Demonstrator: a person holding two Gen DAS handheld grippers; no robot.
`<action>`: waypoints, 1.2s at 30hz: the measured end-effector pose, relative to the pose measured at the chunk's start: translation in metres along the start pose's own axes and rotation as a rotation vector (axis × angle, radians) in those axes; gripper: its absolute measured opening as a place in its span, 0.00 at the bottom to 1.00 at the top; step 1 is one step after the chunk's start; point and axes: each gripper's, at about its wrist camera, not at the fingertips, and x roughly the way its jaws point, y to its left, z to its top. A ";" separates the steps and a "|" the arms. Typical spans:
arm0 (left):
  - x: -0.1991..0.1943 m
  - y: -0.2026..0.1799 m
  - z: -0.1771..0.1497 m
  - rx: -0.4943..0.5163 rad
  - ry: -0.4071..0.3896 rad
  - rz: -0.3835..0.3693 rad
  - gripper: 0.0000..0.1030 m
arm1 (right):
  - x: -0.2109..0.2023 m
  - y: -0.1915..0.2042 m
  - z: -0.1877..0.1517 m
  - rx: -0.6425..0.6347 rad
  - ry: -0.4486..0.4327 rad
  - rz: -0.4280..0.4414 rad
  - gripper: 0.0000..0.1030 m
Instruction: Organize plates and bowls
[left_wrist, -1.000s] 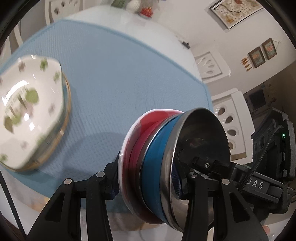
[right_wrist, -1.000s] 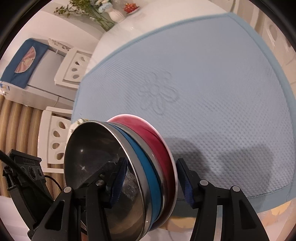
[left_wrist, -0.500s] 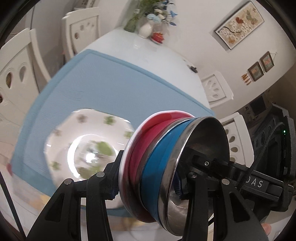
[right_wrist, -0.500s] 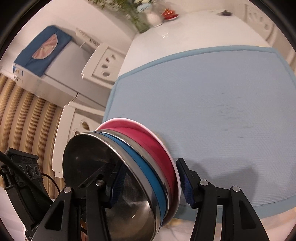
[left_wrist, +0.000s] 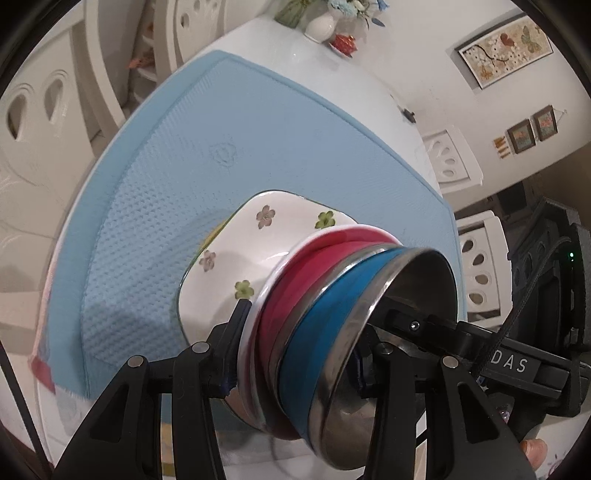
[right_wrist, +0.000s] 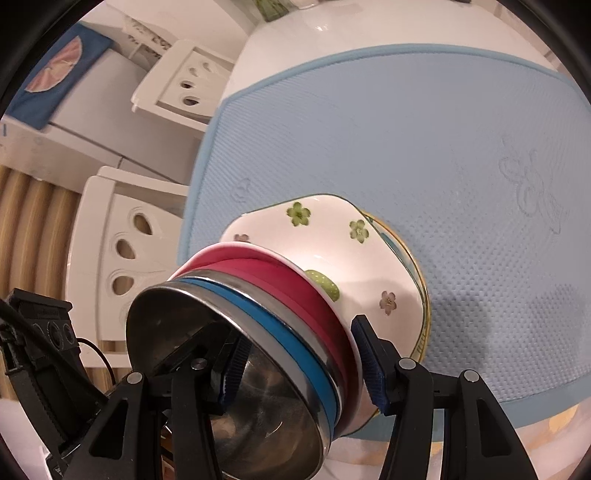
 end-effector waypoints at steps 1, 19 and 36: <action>0.002 0.001 0.002 0.017 0.007 -0.006 0.40 | 0.001 0.000 0.000 0.010 -0.005 -0.007 0.53; -0.083 -0.036 0.017 0.323 -0.233 -0.004 0.42 | -0.097 0.013 -0.026 0.025 -0.267 -0.028 0.56; -0.184 -0.120 -0.072 0.466 -0.589 0.298 0.64 | -0.160 0.047 -0.140 -0.311 -0.363 -0.354 0.64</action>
